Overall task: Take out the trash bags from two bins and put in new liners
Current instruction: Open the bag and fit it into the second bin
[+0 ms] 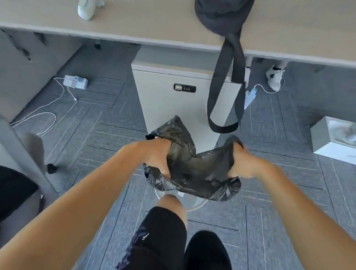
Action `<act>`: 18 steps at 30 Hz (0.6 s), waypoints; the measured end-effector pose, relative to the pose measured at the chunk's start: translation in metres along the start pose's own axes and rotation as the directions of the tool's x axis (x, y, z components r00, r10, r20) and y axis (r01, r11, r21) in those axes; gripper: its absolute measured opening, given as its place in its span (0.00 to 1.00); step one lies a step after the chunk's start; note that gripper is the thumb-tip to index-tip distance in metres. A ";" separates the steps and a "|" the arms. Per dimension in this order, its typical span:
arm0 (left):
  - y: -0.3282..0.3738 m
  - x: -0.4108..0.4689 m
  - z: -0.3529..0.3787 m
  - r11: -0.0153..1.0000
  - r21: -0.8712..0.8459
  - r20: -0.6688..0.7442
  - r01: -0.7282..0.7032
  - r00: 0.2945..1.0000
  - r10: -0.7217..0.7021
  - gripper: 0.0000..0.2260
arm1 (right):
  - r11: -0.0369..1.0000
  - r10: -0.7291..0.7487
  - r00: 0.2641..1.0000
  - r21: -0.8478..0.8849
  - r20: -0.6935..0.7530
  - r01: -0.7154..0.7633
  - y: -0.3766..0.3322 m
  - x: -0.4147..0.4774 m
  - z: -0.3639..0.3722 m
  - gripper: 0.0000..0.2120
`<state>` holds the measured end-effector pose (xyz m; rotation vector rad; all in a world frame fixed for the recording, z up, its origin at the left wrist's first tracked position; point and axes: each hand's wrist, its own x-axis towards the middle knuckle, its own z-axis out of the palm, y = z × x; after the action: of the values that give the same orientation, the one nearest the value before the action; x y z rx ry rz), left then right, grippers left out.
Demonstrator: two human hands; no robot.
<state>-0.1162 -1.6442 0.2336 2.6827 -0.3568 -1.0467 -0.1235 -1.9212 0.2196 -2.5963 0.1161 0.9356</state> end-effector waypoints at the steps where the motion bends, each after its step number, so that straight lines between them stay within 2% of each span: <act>1: 0.007 0.003 0.003 0.999 0.031 -0.017 0.007 1.000 -0.006 0.24 | 0.999 -0.032 0.999 0.026 -0.020 0.033 -0.001 0.002 0.005 0.46; 5: 0.024 0.005 0.019 0.989 0.146 -0.129 0.021 0.992 -0.002 0.28 | 0.988 -0.152 0.973 -0.056 -0.175 0.145 -0.001 0.008 0.032 0.54; 9: 0.045 -0.013 0.030 0.988 0.139 -0.233 0.059 0.972 -0.025 0.21 | 0.972 -0.213 0.920 0.022 -0.330 0.233 0.012 0.001 0.044 0.41; 10: 0.048 -0.016 0.032 0.989 0.130 -0.238 0.078 0.970 -0.045 0.27 | 0.970 -0.210 0.917 0.046 -0.340 0.239 0.014 -0.001 0.045 0.40; 13: 0.049 -0.032 0.040 0.986 0.146 -0.254 0.077 0.966 -0.038 0.28 | 0.960 -0.223 0.909 0.084 -0.352 0.268 0.019 -0.017 0.044 0.41; 15: 0.049 -0.044 0.039 0.985 0.156 -0.254 0.073 0.967 -0.031 0.34 | 0.959 -0.213 0.911 0.105 -0.354 0.265 0.021 -0.032 0.041 0.44; 18: 0.048 -0.059 0.037 0.982 0.161 -0.258 0.099 0.965 -0.055 0.35 | 0.956 -0.222 0.909 0.103 -0.353 0.273 0.021 -0.045 0.036 0.48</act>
<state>-0.1899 -1.6760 0.2592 2.9625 -0.3077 -0.7076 -0.1846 -1.9289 0.2159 -2.5288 -0.0524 0.3701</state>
